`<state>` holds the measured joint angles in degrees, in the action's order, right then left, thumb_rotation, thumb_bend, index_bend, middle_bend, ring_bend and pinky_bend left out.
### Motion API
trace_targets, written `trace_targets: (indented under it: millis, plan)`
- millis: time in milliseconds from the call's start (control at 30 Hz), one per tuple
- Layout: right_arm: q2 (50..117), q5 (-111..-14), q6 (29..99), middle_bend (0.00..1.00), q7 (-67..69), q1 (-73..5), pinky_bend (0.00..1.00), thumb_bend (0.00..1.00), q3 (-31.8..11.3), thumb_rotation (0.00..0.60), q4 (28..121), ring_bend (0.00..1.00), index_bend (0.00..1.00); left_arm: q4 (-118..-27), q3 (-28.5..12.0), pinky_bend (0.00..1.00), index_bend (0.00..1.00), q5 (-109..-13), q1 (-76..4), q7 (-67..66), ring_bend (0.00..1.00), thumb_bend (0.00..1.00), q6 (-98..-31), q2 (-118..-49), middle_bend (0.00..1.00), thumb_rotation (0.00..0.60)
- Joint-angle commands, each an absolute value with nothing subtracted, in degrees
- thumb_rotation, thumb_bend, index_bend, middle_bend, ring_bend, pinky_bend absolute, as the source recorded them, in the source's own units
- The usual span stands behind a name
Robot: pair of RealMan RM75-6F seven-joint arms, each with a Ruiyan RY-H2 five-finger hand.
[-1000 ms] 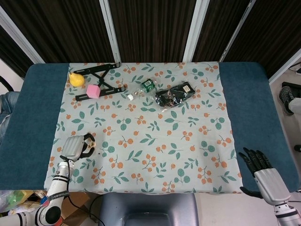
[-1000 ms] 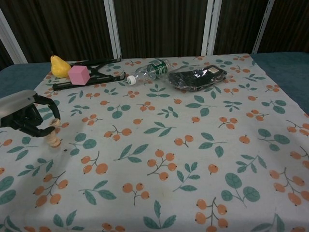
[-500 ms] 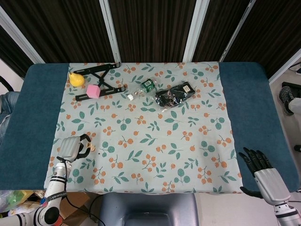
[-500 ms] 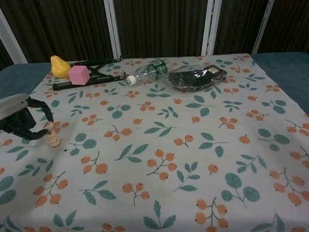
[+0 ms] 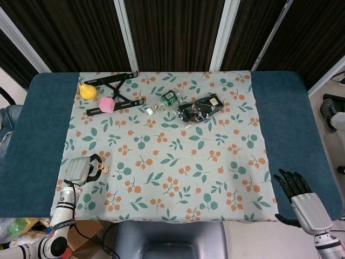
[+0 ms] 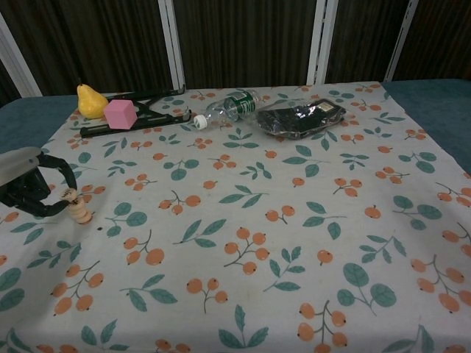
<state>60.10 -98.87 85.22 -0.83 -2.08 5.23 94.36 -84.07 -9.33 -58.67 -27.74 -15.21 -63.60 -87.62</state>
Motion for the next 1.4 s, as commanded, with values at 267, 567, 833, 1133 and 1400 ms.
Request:
trace_targets:
  millis: [267, 567, 833, 1133, 1400]
  plan:
    - [60.1, -98.9, 85.3, 0.00, -0.7, -2.0, 0.06, 0.20, 5.3, 0.600, 94.3, 0.00, 0.00, -84.3, -9.1, 1.00, 0.43, -58.8, -27.7, -15.7, 1.00, 0.39, -63.5, -87.7, 1.00, 0.600]
    - [60.1, -98.8, 85.2, 0.00, -0.9, -2.1, 0.06, 0.20, 5.2, 0.600, 94.4, 0.00, 0.00, -83.7, -9.1, 1.00, 0.41, -58.3, -27.7, -15.7, 1.00, 0.39, -62.9, -87.8, 1.00, 0.600]
    - [60.1, -98.9, 85.3, 0.00, -0.7, -2.0, 0.06, 0.20, 5.2, 0.600, 94.3, 0.00, 0.00, -86.9, -8.9, 1.00, 0.40, -61.6, -26.5, -13.5, 1.00, 0.39, -65.1, -85.8, 1.00, 0.600]
    - [60.3, -98.7, 85.1, 0.00, -1.4, -2.1, 0.06, 0.20, 5.2, 0.600, 94.2, 0.00, 0.00, -93.0, 0.7, 0.45, 0.14, -87.1, -16.6, 1.8, 0.33, 0.39, -83.1, -76.4, 0.37, 0.600]
    - [61.2, -99.1, 84.7, 0.00, -3.4, -2.2, 0.06, 0.20, 5.3, 0.600, 94.2, 0.00, 0.00, -86.3, 10.6, 0.00, 0.05, -98.7, -7.4, 7.9, 0.00, 0.38, -94.3, -71.4, 0.05, 0.600]
